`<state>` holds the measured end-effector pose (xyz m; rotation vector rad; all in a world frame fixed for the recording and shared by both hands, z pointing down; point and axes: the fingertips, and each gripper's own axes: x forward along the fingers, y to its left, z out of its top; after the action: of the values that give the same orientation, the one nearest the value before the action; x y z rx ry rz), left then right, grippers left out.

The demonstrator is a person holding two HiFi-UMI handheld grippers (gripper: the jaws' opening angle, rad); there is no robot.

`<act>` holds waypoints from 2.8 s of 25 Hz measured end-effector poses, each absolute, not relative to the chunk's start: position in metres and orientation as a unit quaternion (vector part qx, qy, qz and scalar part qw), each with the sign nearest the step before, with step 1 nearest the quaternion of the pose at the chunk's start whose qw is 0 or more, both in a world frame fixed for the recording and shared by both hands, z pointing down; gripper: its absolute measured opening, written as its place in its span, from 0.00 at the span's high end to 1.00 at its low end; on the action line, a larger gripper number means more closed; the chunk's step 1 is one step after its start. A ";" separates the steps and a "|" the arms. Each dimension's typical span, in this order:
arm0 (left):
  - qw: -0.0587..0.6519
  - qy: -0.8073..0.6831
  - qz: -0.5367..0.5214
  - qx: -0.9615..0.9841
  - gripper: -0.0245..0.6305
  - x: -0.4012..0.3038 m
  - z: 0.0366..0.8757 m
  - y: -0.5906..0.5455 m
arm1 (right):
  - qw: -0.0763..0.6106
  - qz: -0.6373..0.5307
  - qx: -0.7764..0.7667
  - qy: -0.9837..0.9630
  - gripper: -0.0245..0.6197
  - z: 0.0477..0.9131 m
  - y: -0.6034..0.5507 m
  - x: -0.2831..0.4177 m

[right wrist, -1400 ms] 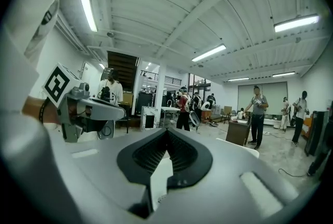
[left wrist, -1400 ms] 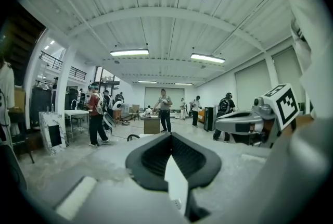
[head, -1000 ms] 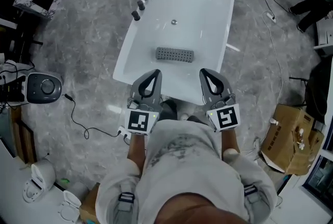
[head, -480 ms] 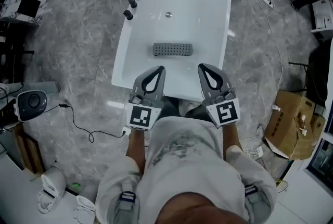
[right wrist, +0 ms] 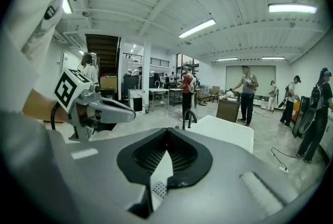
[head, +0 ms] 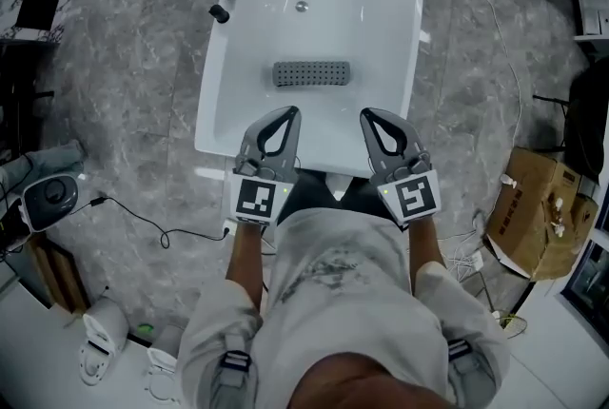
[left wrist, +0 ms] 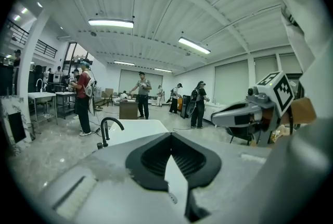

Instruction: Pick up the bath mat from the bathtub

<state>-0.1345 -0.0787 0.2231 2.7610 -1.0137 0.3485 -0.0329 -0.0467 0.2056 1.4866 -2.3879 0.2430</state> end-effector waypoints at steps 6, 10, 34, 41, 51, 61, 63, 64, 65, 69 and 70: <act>0.120 -0.368 0.123 0.914 0.96 -0.112 0.250 -0.090 | 0.166 0.109 0.496 -0.845 0.96 0.236 -0.059 -0.010; 0.129 -0.385 0.128 0.905 0.96 -0.096 0.272 -0.102 | 0.174 0.120 0.480 -0.851 0.96 0.259 -0.075 0.005; 0.186 -0.363 0.202 0.890 0.95 -0.036 0.471 -0.132 | 0.195 0.171 0.454 -0.852 0.96 0.429 -0.124 0.058; 0.181 -0.331 0.218 0.900 0.94 -0.018 0.521 -0.144 | 0.192 0.190 0.456 -0.848 0.96 0.475 -0.137 0.063; 0.162 -0.305 0.224 0.911 0.93 -0.007 0.573 -0.160 | 0.193 0.204 0.454 -0.845 0.96 0.529 -0.149 0.068; 0.151 -0.274 0.236 0.920 0.89 0.005 0.621 -0.181 | 0.200 0.228 0.444 -0.843 0.96 0.575 -0.160 0.068; 0.149 -0.267 0.239 0.922 0.88 0.009 0.631 -0.184 | 0.199 0.232 0.445 -0.842 0.96 0.584 -0.163 0.070; 0.149 -0.263 0.240 0.922 0.88 0.010 0.636 -0.186 | 0.199 0.233 0.445 -0.842 0.96 0.588 -0.166 0.070; 0.148 -0.261 0.242 0.923 0.87 0.012 0.641 -0.187 | 0.202 0.234 0.443 -0.842 0.96 0.593 -0.168 0.071; 0.145 -0.253 0.251 0.923 0.85 0.014 0.662 -0.194 | 0.210 0.245 0.436 -0.840 0.96 0.614 -0.173 0.072; 0.145 -0.251 0.255 0.922 0.85 0.014 0.668 -0.195 | 0.211 0.248 0.434 -0.840 0.96 0.619 -0.175 0.072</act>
<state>0.0138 -0.1949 0.6675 2.6573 -0.7243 0.7356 0.0721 -0.1745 0.6190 1.2070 -2.3342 0.6897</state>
